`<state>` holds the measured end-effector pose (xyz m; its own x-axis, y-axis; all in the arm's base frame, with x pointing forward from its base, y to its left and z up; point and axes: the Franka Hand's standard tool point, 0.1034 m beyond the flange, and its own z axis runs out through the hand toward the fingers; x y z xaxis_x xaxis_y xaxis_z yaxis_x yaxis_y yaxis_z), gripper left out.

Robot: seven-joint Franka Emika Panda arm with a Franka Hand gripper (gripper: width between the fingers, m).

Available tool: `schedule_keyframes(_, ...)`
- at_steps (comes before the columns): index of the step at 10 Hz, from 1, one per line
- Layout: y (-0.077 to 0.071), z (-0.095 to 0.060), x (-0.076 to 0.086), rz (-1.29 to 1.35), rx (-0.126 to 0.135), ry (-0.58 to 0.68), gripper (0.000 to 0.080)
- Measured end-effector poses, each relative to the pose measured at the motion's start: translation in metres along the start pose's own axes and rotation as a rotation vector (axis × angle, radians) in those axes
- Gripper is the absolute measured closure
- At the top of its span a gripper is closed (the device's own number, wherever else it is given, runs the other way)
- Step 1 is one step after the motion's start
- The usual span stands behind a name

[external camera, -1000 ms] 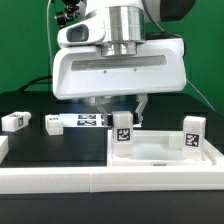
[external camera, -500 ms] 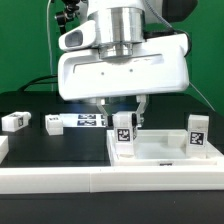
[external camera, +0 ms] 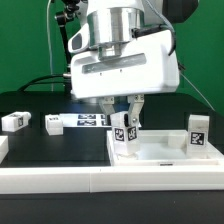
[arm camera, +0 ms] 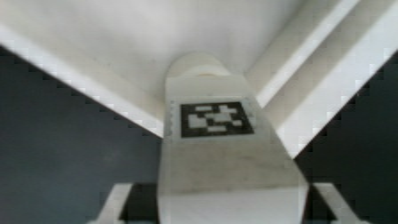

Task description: Assemble square table

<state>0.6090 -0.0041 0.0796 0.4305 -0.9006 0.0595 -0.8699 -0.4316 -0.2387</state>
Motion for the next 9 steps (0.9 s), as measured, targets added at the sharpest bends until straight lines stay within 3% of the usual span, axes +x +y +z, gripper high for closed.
schedule_keyframes(5, -0.0019, -0.0005, -0.0037, 0.381, 0.002, -0.027, 0.0504)
schedule_keyframes(9, -0.0006, 0.0001, -0.0057, 0.475, -0.015, -0.048, 0.0502)
